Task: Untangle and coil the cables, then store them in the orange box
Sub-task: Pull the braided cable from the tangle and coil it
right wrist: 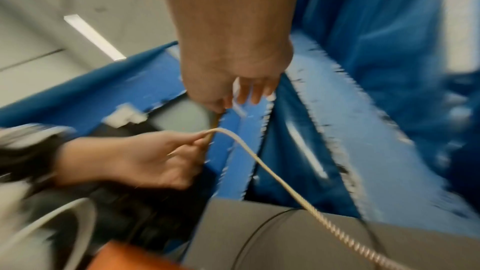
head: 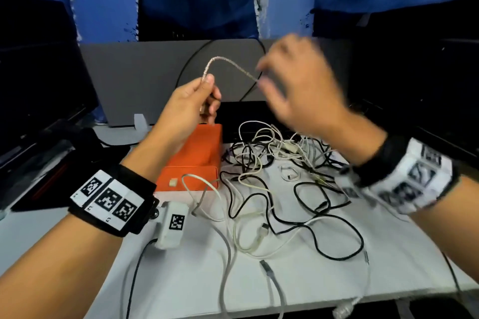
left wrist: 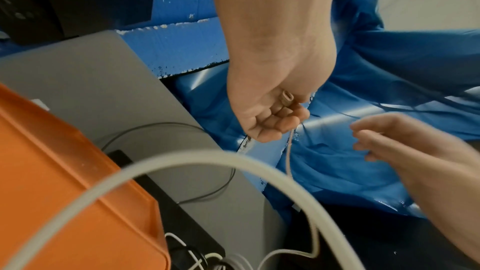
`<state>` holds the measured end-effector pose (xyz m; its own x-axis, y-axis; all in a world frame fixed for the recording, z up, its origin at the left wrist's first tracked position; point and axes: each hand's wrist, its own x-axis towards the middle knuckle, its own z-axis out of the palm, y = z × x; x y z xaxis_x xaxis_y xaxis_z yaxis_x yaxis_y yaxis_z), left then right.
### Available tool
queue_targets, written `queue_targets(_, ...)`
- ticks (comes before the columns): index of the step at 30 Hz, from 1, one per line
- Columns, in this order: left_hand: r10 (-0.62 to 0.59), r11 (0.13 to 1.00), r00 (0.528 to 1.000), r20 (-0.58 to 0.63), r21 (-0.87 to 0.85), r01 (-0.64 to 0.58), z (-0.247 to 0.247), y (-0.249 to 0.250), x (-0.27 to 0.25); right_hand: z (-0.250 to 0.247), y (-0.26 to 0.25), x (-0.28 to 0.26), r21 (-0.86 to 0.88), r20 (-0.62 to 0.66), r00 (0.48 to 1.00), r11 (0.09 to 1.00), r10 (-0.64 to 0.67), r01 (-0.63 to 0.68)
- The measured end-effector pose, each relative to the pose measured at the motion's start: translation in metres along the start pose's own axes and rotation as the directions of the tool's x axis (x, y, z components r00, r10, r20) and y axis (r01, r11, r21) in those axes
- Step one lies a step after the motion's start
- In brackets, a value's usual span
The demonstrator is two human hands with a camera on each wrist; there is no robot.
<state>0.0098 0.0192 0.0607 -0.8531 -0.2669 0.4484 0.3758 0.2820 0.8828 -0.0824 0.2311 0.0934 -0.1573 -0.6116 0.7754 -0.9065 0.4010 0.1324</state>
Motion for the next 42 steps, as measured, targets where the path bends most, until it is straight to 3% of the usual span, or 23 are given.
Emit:
queue_targets(1,0.007,1.000,1.000,-0.011,0.017,-0.007,-0.003,0.005,-0.001,0.002,-0.025,-0.019,0.155,0.144,0.970,0.973,-0.194,0.172)
queue_targets(2,0.016,0.999,1.000,-0.020,0.039,-0.015,-0.006,0.009,-0.002,0.007,-0.047,-0.041,0.293,0.364,0.870,0.927,-0.333,0.232)
queue_targets(3,0.027,0.998,0.999,-0.026,0.060,-0.026,-0.009,0.015,-0.003,0.013,-0.065,-0.063,0.356,0.617,0.685,0.914,-0.387,0.196)
queue_targets(4,0.043,0.996,0.999,-0.028,0.078,-0.041,-0.011,0.021,-0.004,0.022,-0.076,-0.083,0.349,0.804,0.462,0.926,-0.373,0.141)
queue_targets(5,0.064,0.994,0.998,-0.027,0.086,-0.062,-0.012,0.027,-0.006,0.030,-0.081,-0.099,0.298,0.903,0.284,0.946,-0.322,0.124)
queue_targets(6,0.087,0.993,0.996,-0.023,0.086,-0.084,-0.014,0.033,-0.007,0.040,-0.079,-0.111,0.245,0.946,0.188,0.962,-0.264,0.121)
queue_targets(7,0.106,0.991,0.994,-0.019,0.079,-0.104,-0.017,0.039,-0.009,0.048,-0.073,-0.113,0.203,0.964,0.155,0.974,-0.217,0.103)
queue_targets(12,0.132,0.989,0.991,-0.015,0.066,-0.131,-0.019,0.043,-0.022,0.078,-0.001,-0.091,0.039,0.985,0.170,0.996,-0.026,-0.079)
queue_targets(18,0.103,0.992,0.994,-0.020,0.077,-0.102,-0.019,0.031,-0.033,0.112,0.072,-0.083,-0.119,0.946,0.275,0.972,0.174,-0.204)
queue_targets(19,0.096,0.992,0.995,-0.024,0.089,-0.093,-0.021,0.030,-0.034,0.111,0.074,-0.080,-0.129,0.948,0.256,0.963,0.190,-0.236)
queue_targets(22,0.050,0.982,0.999,-0.018,0.181,-0.046,-0.027,0.028,-0.036,0.096,0.068,-0.060,-0.076,0.986,0.108,0.927,0.124,-0.367)
queue_targets(23,0.031,0.976,1.000,-0.001,0.216,-0.030,-0.029,0.025,-0.036,0.081,0.063,-0.048,-0.031,0.991,0.104,0.919,0.078,-0.394)
queue_targets(24,0.013,0.969,1.000,0.022,0.245,-0.018,-0.031,0.022,-0.037,0.065,0.058,-0.037,0.030,0.985,0.165,0.904,0.045,-0.427)
queue_targets(25,-0.002,0.964,0.999,0.043,0.266,-0.009,-0.032,0.019,-0.038,0.048,0.050,-0.027,0.113,0.956,0.292,0.885,0.026,-0.451)
queue_targets(27,-0.016,0.952,0.997,0.071,0.306,-0.006,-0.031,0.014,-0.039,0.017,0.033,-0.012,0.229,0.752,0.646,0.867,0.131,-0.443)
queue_targets(28,-0.010,0.945,0.996,0.090,0.325,-0.020,-0.029,0.012,-0.040,0.007,0.023,-0.009,0.260,0.580,0.787,0.868,0.209,-0.422)
queue_targets(29,0.007,0.939,0.993,0.114,0.340,-0.046,-0.025,0.013,-0.043,-0.001,0.009,-0.007,0.304,0.425,0.874,0.871,0.237,-0.385)
queue_targets(30,0.030,0.932,0.989,0.147,0.352,-0.081,-0.020,0.015,-0.046,-0.005,-0.005,-0.008,0.360,0.341,0.917,0.872,0.206,-0.330)
queue_targets(31,0.058,0.924,0.981,0.186,0.362,-0.123,-0.014,0.017,-0.050,-0.008,-0.022,-0.009,0.411,0.326,0.936,0.871,0.136,-0.269)
queue_targets(33,0.106,0.910,0.963,0.249,0.367,-0.195,-0.006,0.020,-0.057,-0.004,-0.048,-0.013,0.457,0.416,0.909,0.860,0.019,-0.227)
queue_targets(36,0.169,0.892,0.955,0.246,0.374,-0.254,-0.005,0.023,-0.063,0.004,-0.053,-0.021,0.559,0.492,0.871,0.769,-0.005,-0.311)
queue_targets(39,0.258,0.912,0.964,0.065,0.314,-0.265,-0.022,0.029,-0.069,0.006,-0.019,-0.023,0.458,0.490,0.868,0.822,0.084,-0.338)
queue_targets(42,0.303,0.939,0.939,-0.163,0.221,-0.265,-0.059,0.032,-0.071,0.002,0.035,-0.022,0.287,0.389,0.877,0.867,0.284,-0.408)
